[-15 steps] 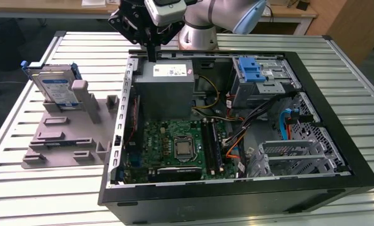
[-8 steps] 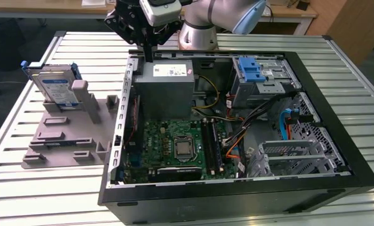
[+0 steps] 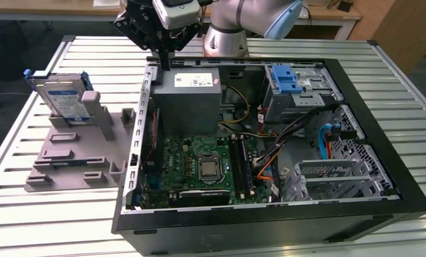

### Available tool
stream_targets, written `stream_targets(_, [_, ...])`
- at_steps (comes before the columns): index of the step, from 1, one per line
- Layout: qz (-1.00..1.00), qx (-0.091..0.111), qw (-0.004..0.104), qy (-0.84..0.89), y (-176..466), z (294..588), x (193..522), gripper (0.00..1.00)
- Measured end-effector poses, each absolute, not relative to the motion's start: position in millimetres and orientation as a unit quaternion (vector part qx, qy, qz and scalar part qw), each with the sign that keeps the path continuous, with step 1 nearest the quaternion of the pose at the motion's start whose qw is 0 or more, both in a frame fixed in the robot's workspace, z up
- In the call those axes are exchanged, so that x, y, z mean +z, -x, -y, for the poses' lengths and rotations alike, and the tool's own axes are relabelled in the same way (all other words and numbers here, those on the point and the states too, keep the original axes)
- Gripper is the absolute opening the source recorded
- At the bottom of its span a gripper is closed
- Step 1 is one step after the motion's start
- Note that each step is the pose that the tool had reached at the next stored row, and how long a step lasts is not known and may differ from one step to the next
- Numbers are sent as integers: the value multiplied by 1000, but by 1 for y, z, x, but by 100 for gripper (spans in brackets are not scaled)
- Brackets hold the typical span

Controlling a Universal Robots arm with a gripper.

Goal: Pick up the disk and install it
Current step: 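Reach for the disk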

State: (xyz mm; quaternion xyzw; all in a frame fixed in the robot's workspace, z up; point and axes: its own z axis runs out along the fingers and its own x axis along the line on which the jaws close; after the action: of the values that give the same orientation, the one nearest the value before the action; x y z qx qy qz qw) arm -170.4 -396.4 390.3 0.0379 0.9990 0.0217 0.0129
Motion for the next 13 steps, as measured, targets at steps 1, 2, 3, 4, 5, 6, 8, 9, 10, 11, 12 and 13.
stream_targets(1, [-999,22,13,-38,172,396,390,11])
stream_targets(2, [-999,22,13,-38,173,396,390,11])
stream_targets(3, [-999,22,13,-38,175,396,390,11])
stream_targets(4, [-999,22,13,-38,177,395,390,11])
stream_targets(5, [-999,22,13,-38,178,395,390,11])
stream_targets(6, [-999,22,13,-38,180,395,390,11])
stream_targets(8, [-999,22,13,-38,184,395,389,11])
stream_targets(9, [-999,22,13,-38,185,394,389,11])
stream_targets(10, [-999,22,13,-38,187,394,389,11])
stream_targets(11, [-999,22,13,-38,188,394,389,11])
stream_targets(12, [-999,22,13,-38,189,394,388,11])
stream_targets(13, [-999,22,13,-38,190,394,388,11])
